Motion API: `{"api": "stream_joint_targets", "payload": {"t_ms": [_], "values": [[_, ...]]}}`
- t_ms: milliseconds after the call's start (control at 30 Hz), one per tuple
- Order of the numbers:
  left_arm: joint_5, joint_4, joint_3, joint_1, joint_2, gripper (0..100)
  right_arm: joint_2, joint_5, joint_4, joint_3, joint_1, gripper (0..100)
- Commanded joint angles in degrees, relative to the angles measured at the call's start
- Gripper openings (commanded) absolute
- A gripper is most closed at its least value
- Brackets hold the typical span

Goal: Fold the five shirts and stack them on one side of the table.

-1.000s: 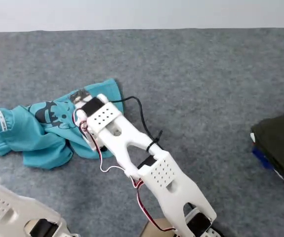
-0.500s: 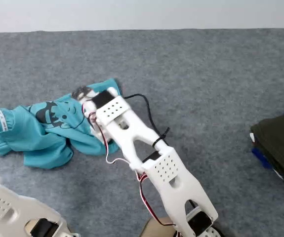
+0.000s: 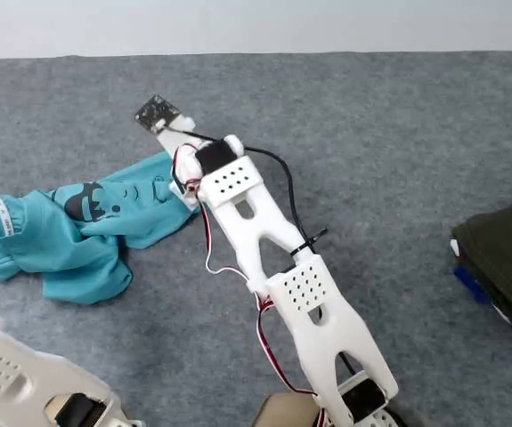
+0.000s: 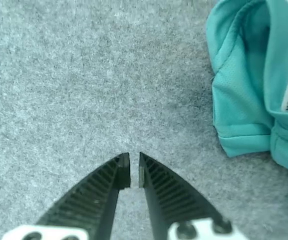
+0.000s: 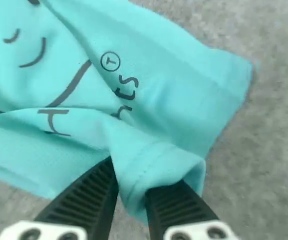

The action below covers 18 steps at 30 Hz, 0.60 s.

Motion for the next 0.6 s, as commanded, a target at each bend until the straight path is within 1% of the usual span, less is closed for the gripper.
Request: {"api": "stream_joint_targets", "payload": {"t_ms": [0,67,133,367,567], "values": [[0.3,-0.9,0.1,0.4,-3.4,4,0.0,0.4,-0.5,-2.9,1.0,10.0],[0.3,-0.9,0.4,0.4,-3.4,4,-0.3,-1.1,0.6,-2.9,1.0,14.2],[0.3,-1.0,0.8,0.4,-3.4,4,-1.6,-2.9,1.6,-3.0,1.0,14.4],[0.4,-1.0,1.3,0.4,-3.4,4,-8.2,-3.0,11.5,-2.9,0.4,14.7],[0.4,-0.7,1.3,1.8,-3.4,4,-12.9,-2.9,19.6,-2.9,-3.0,14.7]]}}
